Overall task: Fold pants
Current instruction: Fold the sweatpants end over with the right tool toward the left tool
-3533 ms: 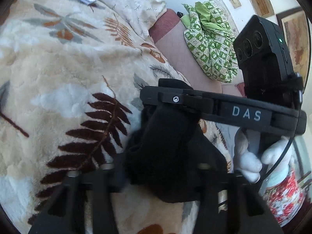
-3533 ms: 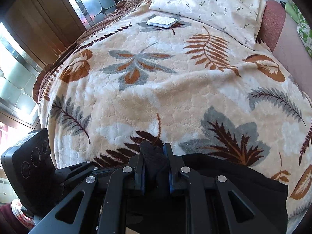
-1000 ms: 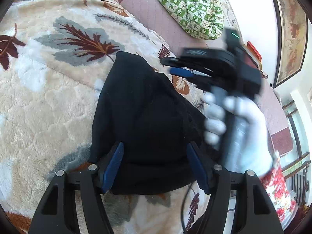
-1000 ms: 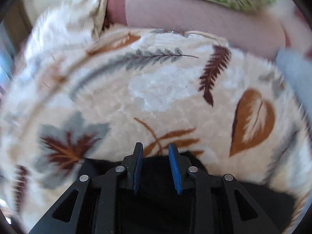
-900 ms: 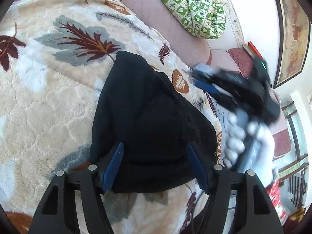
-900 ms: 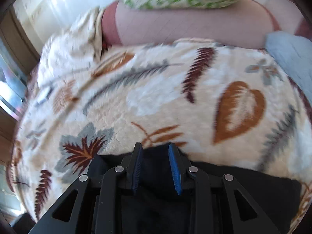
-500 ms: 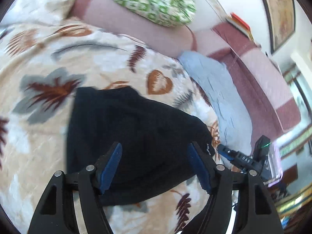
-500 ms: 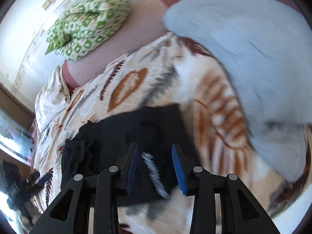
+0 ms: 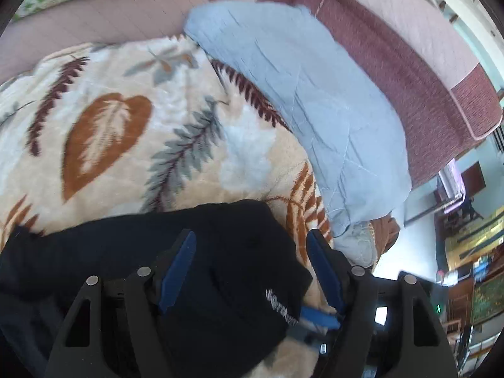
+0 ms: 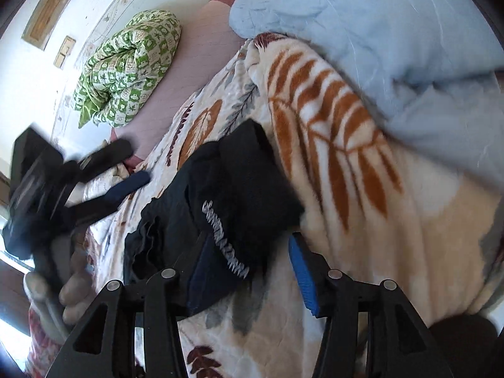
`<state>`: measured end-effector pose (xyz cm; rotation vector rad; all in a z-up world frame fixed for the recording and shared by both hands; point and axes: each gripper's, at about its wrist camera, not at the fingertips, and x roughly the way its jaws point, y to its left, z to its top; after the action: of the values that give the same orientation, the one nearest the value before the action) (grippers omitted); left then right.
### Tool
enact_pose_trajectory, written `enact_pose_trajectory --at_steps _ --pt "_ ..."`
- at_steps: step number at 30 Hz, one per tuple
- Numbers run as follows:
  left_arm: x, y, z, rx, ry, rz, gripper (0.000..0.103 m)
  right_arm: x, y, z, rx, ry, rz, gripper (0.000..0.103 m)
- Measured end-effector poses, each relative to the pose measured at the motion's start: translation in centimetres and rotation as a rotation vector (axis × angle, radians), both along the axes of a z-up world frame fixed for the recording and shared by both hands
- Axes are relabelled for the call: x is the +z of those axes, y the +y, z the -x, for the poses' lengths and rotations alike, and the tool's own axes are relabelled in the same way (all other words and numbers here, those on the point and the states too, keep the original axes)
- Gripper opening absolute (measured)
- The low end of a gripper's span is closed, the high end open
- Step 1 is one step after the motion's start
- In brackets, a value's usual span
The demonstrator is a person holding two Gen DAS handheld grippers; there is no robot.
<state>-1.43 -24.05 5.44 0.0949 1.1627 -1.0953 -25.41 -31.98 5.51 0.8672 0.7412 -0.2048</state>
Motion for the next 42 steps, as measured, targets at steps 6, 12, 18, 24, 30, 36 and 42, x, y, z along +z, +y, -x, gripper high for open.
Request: enact_pose_trajectory --at_steps 6,12,18,24,30,36,42 --pt "-2.6 -5.6 -0.7 -0.096 -0.037 -0.105 0.072 -1.4 0.0 -1.3 -0.009 -0.032 -0.035 0.056" --pt "-4.8 -9.7 0.9 -0.194 -0.137 -0.249 0.061 -2.1 -0.5 -3.3 -0.043 -0.068 -0.045 0.056" --pt "-2.7 -7.8 2.7 -0.246 -0.212 -0.206 0.015 -1.0 0.2 -2.7 -0.019 -0.099 -0.051 0.021" --pt "2.2 -0.9 1.9 -0.153 -0.171 -0.026 0.015 5.0 6.1 -4.1 0.13 -0.152 0.137 0.02" --pt "3.8 11.9 -2.3 0.094 -0.041 0.166 0.015 8.1 13.8 -7.9 0.336 -0.17 0.217 0.02" --pt "1.9 22.4 -4.9 0.295 0.074 0.3 0.015 6.1 21.5 -13.1 0.516 -0.085 0.259 0.02" --pt "-1.3 29.7 -7.0 0.505 0.116 0.315 0.027 3.3 26.7 -16.0 0.619 0.01 0.334 0.024"
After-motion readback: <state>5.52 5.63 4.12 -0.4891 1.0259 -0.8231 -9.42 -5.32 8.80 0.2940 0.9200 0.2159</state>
